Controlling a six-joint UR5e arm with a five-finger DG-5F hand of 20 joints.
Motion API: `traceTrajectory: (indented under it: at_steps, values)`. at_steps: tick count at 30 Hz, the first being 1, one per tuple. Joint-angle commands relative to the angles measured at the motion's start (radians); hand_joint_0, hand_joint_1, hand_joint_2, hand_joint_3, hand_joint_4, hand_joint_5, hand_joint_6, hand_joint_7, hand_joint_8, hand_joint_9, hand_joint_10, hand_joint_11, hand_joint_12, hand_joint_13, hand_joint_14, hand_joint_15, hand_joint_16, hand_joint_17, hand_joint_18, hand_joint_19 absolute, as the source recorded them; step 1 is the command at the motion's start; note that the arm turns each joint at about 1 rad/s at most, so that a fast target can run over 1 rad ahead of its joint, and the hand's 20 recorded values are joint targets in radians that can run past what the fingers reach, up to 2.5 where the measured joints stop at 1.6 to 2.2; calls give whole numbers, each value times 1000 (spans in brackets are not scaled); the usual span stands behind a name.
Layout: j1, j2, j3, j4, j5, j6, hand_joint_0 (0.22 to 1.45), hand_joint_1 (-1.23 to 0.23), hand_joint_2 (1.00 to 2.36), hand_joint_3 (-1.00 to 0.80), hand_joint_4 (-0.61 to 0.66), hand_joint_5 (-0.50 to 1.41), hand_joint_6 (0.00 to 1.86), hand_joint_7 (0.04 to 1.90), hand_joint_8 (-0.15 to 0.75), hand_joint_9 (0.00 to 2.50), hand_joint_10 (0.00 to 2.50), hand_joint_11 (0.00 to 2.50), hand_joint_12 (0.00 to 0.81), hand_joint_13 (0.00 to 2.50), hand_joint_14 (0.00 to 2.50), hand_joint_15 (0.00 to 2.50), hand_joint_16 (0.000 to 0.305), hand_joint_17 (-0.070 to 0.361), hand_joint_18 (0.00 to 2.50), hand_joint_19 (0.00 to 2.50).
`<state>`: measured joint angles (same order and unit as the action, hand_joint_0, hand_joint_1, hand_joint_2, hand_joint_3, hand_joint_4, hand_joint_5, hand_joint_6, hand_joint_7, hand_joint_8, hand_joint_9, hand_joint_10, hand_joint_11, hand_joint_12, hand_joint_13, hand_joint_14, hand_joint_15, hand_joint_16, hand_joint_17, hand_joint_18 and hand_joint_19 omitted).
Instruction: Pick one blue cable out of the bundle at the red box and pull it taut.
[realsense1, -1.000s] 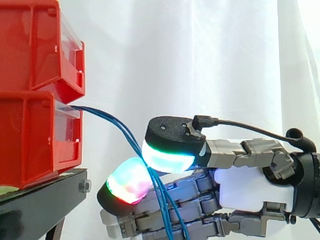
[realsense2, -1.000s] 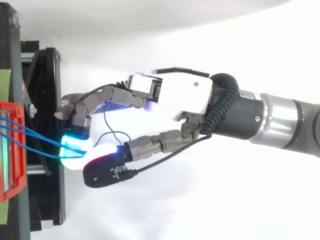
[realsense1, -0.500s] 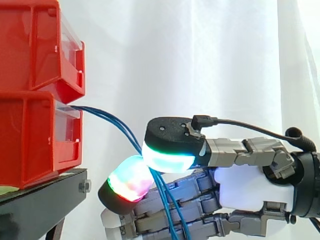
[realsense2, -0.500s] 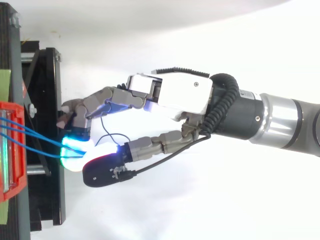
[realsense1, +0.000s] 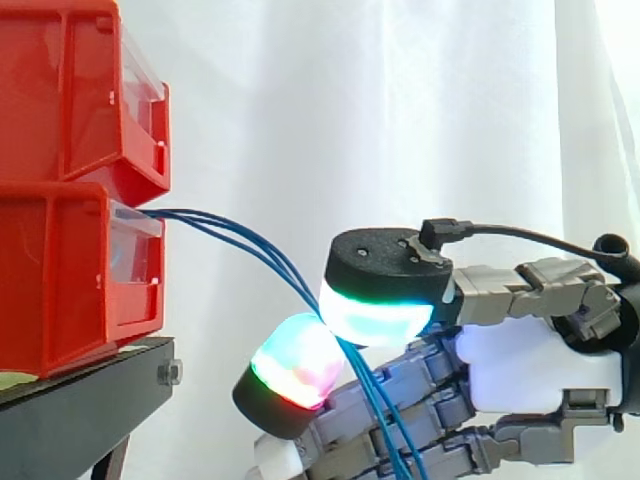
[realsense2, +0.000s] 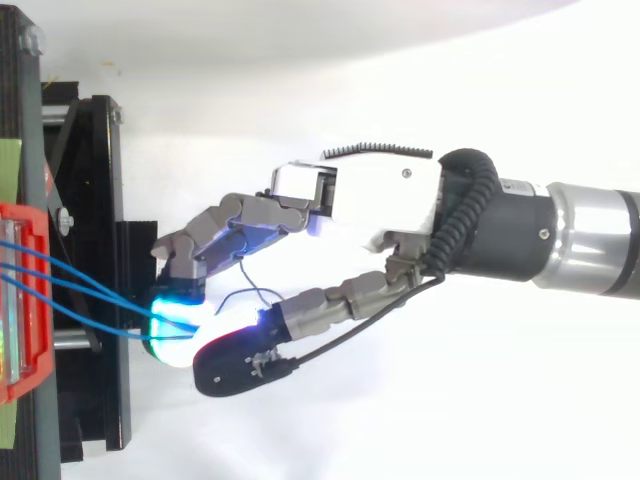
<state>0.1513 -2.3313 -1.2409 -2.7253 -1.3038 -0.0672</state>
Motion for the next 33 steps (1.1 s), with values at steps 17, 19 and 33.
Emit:
traceTrajectory:
  at_steps: [17,19,33]
  values:
    - [-21,43,0,-136,-12,53,737,-903,1011,-356,-45,-192,937,932,313,697,12,487,384,410,3,109,53,119,461,26]
    - [-22,46,0,-134,-12,53,752,-915,1007,-412,-44,-191,936,929,313,705,9,490,383,426,3,109,52,118,474,24]
    - [-30,46,1,-131,-20,60,590,-844,1000,-500,87,-177,917,901,325,719,10,486,391,441,5,148,54,121,484,81]
